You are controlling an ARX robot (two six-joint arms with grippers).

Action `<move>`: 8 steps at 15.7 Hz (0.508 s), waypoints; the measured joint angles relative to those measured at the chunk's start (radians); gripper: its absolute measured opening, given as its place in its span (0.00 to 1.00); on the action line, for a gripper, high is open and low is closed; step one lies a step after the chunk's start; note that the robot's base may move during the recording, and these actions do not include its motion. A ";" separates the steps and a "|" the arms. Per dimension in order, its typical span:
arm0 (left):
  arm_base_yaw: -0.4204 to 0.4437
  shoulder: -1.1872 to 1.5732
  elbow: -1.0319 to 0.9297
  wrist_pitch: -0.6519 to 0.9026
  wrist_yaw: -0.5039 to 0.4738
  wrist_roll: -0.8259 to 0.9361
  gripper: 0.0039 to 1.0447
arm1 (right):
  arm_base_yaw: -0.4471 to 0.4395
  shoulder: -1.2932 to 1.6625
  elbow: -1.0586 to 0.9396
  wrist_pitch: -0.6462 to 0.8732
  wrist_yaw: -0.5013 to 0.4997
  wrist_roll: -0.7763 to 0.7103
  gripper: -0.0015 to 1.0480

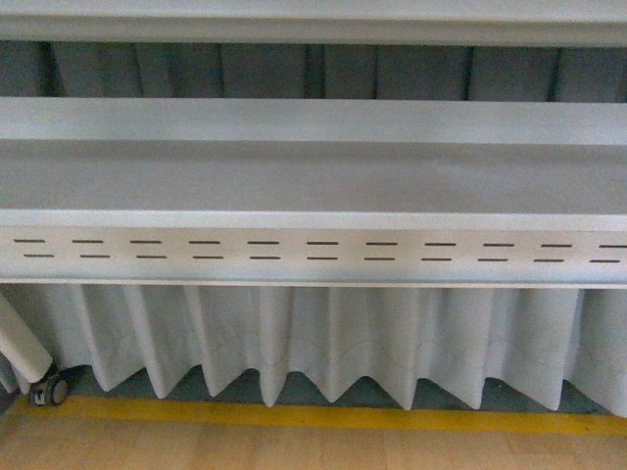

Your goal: Wind up and store yellow beetle toy

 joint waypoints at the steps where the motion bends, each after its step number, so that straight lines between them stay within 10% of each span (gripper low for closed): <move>1: 0.000 0.000 0.000 0.000 0.000 0.000 0.94 | 0.000 0.000 0.000 0.000 0.000 0.000 0.94; 8: 0.000 0.000 0.000 0.000 0.000 0.000 0.94 | 0.000 0.000 0.000 0.000 0.000 0.000 0.94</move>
